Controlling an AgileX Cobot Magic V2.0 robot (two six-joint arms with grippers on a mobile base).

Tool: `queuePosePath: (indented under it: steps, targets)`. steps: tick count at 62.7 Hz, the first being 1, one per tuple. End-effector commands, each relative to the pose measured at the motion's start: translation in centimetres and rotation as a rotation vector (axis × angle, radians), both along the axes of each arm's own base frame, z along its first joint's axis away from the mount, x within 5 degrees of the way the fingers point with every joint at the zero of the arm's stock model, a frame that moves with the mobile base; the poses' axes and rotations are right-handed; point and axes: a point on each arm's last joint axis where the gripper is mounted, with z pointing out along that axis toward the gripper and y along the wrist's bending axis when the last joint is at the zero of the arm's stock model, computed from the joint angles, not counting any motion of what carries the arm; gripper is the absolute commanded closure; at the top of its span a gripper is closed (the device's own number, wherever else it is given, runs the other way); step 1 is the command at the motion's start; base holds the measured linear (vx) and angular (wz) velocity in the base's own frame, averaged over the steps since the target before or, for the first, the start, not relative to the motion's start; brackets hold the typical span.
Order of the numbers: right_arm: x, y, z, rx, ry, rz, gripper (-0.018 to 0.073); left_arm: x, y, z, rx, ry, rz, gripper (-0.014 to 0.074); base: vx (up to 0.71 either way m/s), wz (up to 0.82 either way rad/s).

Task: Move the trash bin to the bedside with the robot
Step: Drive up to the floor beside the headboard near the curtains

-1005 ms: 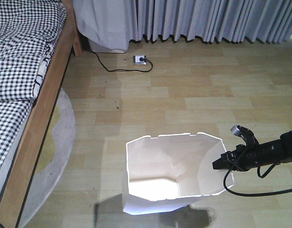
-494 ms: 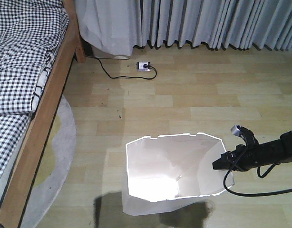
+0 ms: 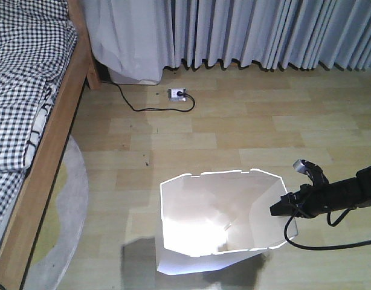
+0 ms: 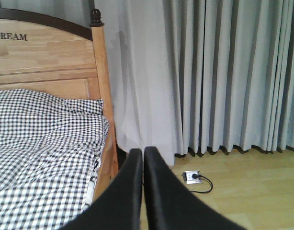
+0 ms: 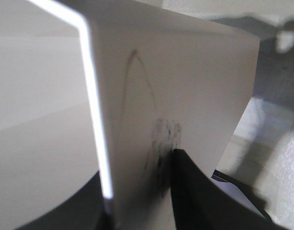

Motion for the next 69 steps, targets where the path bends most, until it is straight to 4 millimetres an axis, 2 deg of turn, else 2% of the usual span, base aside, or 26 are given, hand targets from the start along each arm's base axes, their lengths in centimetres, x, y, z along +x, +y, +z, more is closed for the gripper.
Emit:
queuePosePath:
  steps: [1,69]
  targets:
    - [1.24,1.04,4.14,0.239,-0.095,0.006,0.0563,-0.03,-0.01,0.32,-0.022,-0.071,-0.002,0.0603,0.21,-0.03]
    - [1.24,1.04,4.14,0.239,-0.095,0.006,0.0563,-0.03,-0.01,0.32,-0.022,-0.071,-0.002,0.0603,0.23,0.03]
